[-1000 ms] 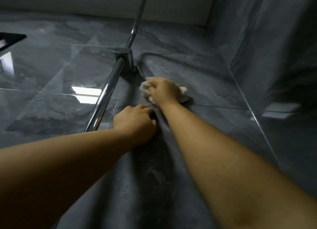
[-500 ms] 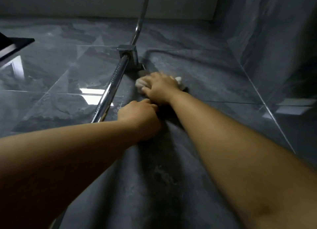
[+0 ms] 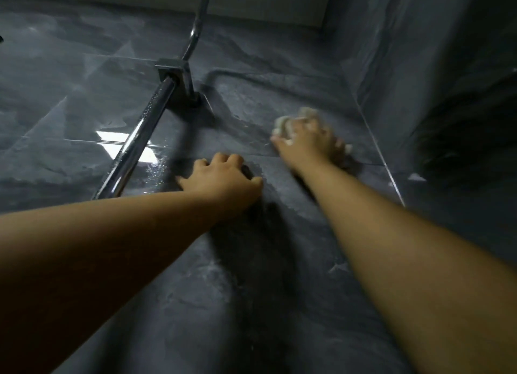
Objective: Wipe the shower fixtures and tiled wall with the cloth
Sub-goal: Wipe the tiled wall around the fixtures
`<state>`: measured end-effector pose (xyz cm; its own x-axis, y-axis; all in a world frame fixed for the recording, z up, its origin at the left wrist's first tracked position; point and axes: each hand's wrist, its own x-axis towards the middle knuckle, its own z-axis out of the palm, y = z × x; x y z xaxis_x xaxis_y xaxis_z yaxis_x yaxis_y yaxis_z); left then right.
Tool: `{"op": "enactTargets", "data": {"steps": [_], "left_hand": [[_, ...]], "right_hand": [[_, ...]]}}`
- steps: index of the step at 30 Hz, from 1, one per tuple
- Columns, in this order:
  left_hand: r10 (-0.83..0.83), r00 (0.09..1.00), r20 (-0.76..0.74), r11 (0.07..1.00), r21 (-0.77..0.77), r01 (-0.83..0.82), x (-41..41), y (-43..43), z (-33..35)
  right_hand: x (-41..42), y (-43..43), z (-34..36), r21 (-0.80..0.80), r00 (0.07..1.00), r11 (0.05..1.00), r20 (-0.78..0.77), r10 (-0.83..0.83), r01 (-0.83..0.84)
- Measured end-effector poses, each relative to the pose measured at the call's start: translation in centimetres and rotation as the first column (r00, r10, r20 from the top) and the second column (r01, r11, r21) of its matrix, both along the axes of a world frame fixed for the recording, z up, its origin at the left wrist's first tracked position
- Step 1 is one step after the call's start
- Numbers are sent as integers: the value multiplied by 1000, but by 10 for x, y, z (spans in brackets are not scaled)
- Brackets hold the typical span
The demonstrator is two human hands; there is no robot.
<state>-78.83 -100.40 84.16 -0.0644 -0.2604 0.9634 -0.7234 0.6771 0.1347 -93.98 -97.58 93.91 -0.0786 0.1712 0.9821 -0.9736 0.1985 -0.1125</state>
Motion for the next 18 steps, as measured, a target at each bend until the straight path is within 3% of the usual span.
{"op": "enactTargets", "data": {"steps": [2,4,5,8,10,15,18], "left_hand": [[-21,1000,-13,1000,7,21,0,3,2],[-21,1000,8,1000,-2,21,4,4,2],[-16,999,40,1000,-5,16,7,4,1],[-10,992,127,1000,-17,12,11,3,-2],[-13,990,138,1000,-25,16,14,5,-5],[124,991,57,978,-174,-112,31,17,-12],[189,980,59,959,-226,-171,52,23,-17]], "right_hand": [[3,-1,-18,82,976,995,-216,-42,61],[-15,13,-19,97,956,993,-291,-38,69],[-27,19,-16,83,967,995,-253,-40,63],[-46,24,1,16,999,1000,47,16,-16],[-23,13,-3,-33,996,999,83,44,-41],[41,-25,-55,13,920,997,-387,71,-72],[34,-17,-46,48,936,999,-350,29,-13]]}}
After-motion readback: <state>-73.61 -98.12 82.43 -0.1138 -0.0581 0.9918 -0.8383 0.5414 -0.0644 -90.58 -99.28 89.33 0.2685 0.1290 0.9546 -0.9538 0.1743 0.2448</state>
